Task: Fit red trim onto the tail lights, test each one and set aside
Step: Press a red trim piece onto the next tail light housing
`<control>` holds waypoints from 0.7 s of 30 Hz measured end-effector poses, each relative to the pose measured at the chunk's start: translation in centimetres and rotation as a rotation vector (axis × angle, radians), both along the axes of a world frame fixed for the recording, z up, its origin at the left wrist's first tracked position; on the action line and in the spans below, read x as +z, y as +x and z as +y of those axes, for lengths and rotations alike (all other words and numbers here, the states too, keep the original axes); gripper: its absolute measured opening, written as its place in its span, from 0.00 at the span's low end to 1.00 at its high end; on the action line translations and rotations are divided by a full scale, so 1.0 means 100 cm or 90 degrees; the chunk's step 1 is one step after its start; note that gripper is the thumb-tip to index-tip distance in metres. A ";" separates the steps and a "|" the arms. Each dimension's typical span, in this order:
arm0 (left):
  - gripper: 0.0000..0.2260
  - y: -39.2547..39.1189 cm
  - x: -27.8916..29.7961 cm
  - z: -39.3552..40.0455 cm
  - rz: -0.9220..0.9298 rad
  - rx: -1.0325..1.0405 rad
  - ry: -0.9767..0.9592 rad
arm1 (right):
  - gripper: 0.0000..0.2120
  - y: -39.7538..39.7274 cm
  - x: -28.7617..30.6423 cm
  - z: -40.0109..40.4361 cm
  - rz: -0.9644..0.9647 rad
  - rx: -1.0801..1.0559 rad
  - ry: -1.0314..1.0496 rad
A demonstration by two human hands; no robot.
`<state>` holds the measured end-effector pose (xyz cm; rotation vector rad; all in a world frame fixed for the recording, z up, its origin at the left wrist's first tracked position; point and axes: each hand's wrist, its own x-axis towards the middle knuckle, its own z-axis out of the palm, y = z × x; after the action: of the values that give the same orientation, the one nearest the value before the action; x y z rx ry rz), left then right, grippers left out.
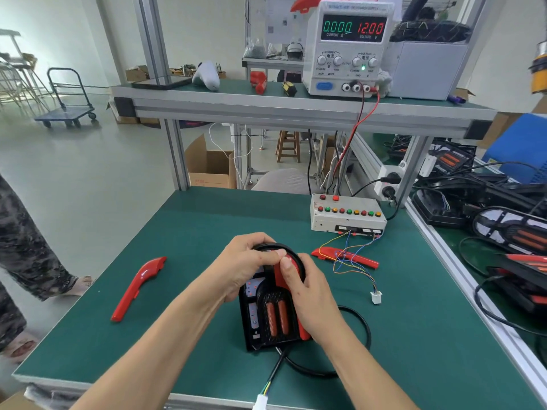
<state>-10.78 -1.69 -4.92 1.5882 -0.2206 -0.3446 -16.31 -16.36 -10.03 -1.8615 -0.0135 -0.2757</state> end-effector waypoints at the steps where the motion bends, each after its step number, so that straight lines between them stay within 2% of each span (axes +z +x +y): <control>1: 0.05 0.000 -0.002 0.000 -0.010 0.004 0.003 | 0.17 0.000 -0.001 0.000 -0.002 -0.002 -0.005; 7: 0.09 0.005 -0.004 0.008 -0.001 -0.024 0.053 | 0.22 0.009 -0.008 -0.005 0.040 0.042 0.018; 9: 0.09 0.008 -0.005 0.009 0.026 -0.019 0.042 | 0.25 0.011 -0.009 -0.009 0.059 0.078 0.047; 11: 0.10 0.010 -0.007 0.008 0.053 0.006 0.015 | 0.24 0.011 -0.013 -0.014 0.065 0.093 0.016; 16: 0.14 0.012 -0.016 0.006 0.040 0.019 0.026 | 0.23 0.006 -0.026 -0.018 0.057 0.001 -0.113; 19: 0.15 0.012 -0.019 0.006 0.015 0.008 0.042 | 0.20 0.006 -0.027 -0.014 0.049 -0.035 -0.127; 21: 0.14 0.014 -0.020 0.006 0.018 0.011 0.042 | 0.24 0.007 -0.026 -0.013 0.043 -0.031 -0.119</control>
<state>-9.35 -1.09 -6.96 1.6483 -0.1753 -0.3648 -15.65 -17.70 -12.61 -2.0575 0.0536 -0.2522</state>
